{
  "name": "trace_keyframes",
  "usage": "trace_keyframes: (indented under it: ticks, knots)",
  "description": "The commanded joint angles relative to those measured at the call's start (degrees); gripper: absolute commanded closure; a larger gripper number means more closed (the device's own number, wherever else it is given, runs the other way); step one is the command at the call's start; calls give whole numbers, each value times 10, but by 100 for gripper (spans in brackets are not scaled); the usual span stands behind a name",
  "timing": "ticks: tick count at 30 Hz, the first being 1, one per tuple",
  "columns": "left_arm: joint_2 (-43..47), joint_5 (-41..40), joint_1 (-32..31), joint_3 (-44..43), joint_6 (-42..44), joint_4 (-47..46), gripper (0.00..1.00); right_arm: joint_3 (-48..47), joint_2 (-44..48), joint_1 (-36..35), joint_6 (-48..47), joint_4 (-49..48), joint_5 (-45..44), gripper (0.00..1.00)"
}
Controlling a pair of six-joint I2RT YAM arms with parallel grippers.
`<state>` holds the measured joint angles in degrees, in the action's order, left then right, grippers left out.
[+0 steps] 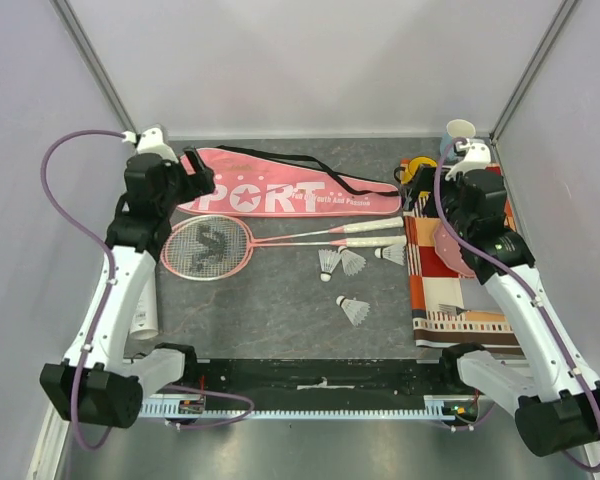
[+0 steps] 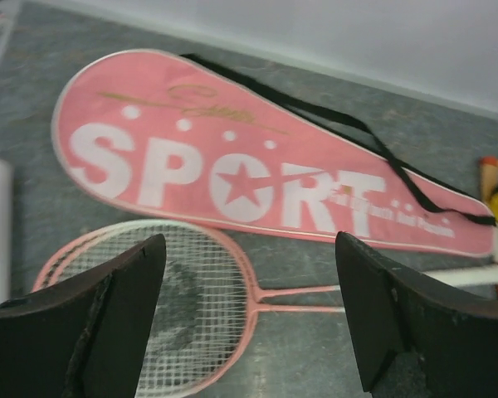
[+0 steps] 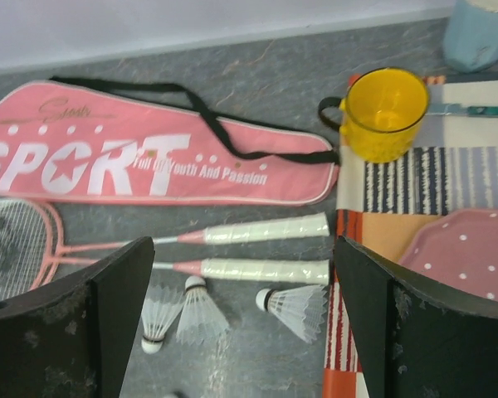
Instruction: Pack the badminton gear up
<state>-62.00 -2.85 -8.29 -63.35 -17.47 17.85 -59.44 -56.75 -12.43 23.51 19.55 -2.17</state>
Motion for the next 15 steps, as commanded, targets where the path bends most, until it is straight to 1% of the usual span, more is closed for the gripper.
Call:
trace_keyframes:
  ticks: [1, 2, 3, 4, 5, 7, 8, 11, 13, 14, 15]
  knots:
    - [-40, -63, 82, -53, -60, 145, 5, -16, 0, -26, -19, 10, 72, 2]
    - [-64, -64, 106, -60, -54, 160, 0, -11, 1, -36, -38, 6, 78, 2]
    - [-81, -65, 121, -67, -49, 173, 0, -8, 1, -58, -44, 0, 80, 2]
    - [-100, -63, 152, -75, -45, 184, 0, -8, -1, -71, -52, 0, 80, 2]
    - [-138, -55, 168, -90, -44, 211, 0, -9, -5, -81, -59, 0, 86, 2]
    - [-171, -51, 210, -101, -41, 227, 0, -9, -18, -104, -63, -1, 105, 2]
    - [-183, -64, 220, -100, -38, 222, 0, -10, -21, -111, -64, -1, 126, 2]
    - [-194, -84, 253, -89, -24, 204, 0, -4, -24, -131, -62, -8, 152, 2]
    - [-215, -92, 259, -112, -17, 221, 0, 1, -16, -139, -62, -10, 158, 2]
    - [-223, -97, 259, -114, 8, 220, 0, 2, -12, -143, -63, -11, 160, 2]
    - [-245, -108, 260, -121, 16, 238, 0, 5, 0, -150, -65, -13, 160, 2]
